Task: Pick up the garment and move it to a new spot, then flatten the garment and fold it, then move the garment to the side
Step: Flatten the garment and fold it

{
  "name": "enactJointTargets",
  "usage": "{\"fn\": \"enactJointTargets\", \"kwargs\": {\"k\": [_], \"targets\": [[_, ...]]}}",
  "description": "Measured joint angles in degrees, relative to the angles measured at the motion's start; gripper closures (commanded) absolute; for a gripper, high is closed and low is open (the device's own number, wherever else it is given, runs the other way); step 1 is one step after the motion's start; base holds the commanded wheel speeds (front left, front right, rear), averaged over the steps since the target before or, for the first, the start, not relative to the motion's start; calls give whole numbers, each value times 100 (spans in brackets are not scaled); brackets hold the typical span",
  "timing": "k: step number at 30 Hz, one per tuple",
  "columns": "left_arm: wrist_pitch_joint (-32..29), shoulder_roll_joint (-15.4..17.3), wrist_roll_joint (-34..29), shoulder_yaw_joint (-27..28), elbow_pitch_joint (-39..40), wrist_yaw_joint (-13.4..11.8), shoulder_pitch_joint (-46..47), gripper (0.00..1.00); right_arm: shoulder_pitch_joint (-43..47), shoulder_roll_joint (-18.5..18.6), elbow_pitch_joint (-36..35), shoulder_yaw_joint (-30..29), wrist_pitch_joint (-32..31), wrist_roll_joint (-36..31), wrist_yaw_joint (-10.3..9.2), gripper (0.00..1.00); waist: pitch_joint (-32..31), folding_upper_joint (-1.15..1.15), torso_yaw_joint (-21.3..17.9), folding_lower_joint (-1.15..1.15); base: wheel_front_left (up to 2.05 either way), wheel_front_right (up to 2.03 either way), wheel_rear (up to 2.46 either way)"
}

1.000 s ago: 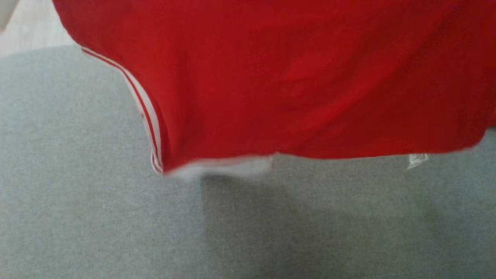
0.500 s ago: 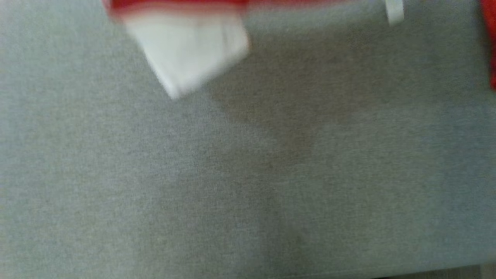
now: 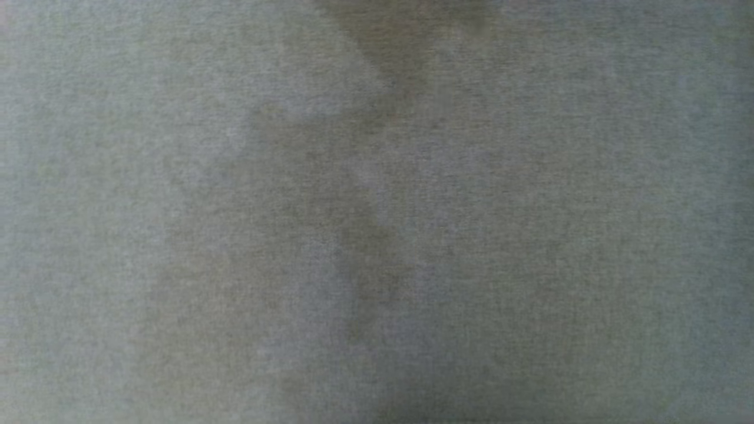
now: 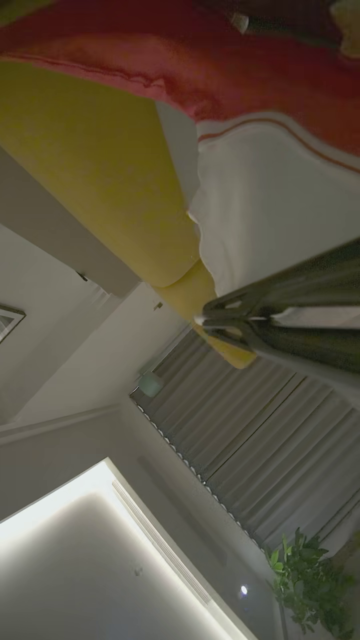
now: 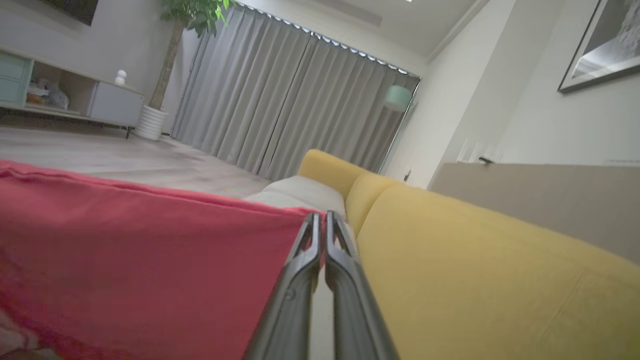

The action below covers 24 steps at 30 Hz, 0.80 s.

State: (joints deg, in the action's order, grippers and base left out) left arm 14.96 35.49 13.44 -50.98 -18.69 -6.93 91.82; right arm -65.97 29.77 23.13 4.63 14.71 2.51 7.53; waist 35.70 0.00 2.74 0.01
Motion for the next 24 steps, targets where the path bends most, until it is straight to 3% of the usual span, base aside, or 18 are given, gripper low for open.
{"fn": "enactJointTargets", "kwargs": {"k": [12,17,24], "targets": [[-1,470,189,314,1845,-984,-3612,100,2246,-240,-165,-748,0,136,0,100,-568,0,64,-2,0,0,0],[-2,467,194,265,2112,-1077,-5046,100,3399,-312,-146,-769,-1,178,0,100,-1037,1,50,-3,0,0,0],[-2,294,153,102,2179,-1072,-6234,100,4782,-617,-348,-944,-1,202,0,100,-1584,1,46,-3,0,0,0]]}}
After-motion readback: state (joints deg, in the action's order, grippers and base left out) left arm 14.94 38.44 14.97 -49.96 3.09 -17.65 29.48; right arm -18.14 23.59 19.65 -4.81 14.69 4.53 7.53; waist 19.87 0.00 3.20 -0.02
